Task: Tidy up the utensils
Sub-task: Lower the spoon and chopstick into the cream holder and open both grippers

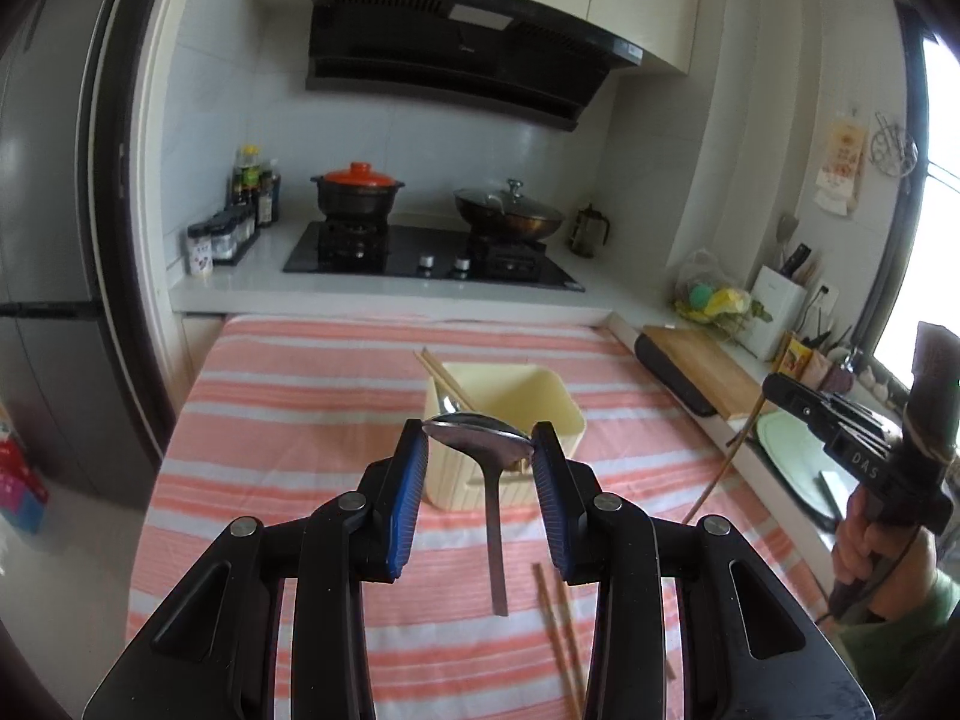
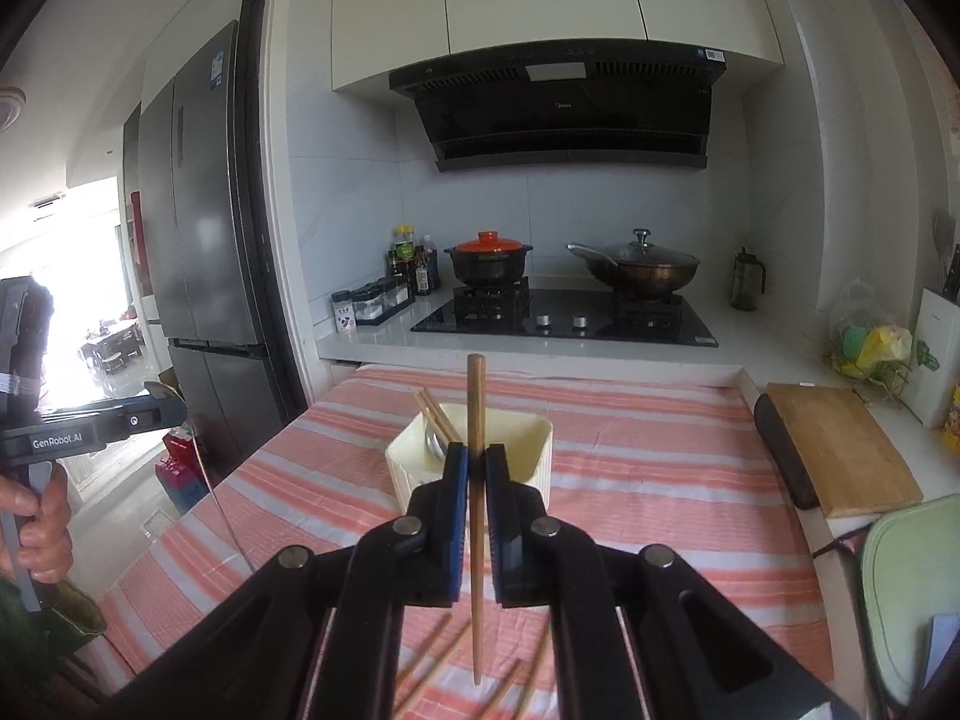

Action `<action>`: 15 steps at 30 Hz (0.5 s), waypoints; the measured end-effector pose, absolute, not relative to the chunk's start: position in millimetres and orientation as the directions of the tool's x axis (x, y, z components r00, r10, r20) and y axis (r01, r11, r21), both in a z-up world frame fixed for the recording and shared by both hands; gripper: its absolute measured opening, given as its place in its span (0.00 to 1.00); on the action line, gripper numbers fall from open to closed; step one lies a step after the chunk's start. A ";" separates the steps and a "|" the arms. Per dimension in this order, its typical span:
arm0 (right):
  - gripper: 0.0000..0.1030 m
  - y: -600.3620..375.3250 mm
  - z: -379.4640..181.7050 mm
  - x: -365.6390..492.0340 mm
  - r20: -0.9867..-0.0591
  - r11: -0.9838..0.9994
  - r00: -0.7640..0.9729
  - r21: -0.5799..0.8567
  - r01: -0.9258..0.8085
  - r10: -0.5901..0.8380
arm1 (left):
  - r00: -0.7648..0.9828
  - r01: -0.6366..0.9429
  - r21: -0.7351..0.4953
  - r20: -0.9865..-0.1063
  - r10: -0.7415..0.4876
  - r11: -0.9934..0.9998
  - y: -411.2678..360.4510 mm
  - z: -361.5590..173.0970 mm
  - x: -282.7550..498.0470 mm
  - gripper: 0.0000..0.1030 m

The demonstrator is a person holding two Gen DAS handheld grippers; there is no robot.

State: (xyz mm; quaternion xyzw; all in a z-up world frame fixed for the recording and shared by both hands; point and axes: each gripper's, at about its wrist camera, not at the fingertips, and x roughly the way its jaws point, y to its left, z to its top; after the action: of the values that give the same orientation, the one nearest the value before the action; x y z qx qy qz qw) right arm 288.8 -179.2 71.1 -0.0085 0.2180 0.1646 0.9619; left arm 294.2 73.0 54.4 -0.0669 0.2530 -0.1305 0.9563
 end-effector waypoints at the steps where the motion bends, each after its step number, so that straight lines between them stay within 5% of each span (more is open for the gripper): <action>1: 0.06 -177.9 80.0 300.2 -0.402 0.947 0.862 0.048 -0.317 0.309 | 0.849 0.212 -0.187 -0.451 -0.276 0.959 71.2 63.3 305.1 0.34; 9: 0.06 -160.6 126.0 391.8 -0.260 0.945 0.909 0.071 -0.320 0.327 | 0.885 0.175 -0.196 -0.397 -0.241 0.965 55.8 84.6 404.1 0.34; 15: 0.06 -125.1 84.5 458.3 -0.391 0.935 0.858 0.021 -0.354 0.333 | 0.816 0.158 -0.181 -0.530 -0.231 0.971 35.1 32.3 472.3 0.34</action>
State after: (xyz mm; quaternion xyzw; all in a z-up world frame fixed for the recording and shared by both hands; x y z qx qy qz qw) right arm 458.3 -125.1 84.5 -0.0259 0.1980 0.1781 0.9635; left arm 472.3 35.1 32.3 -0.0643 0.2857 -0.1024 0.9507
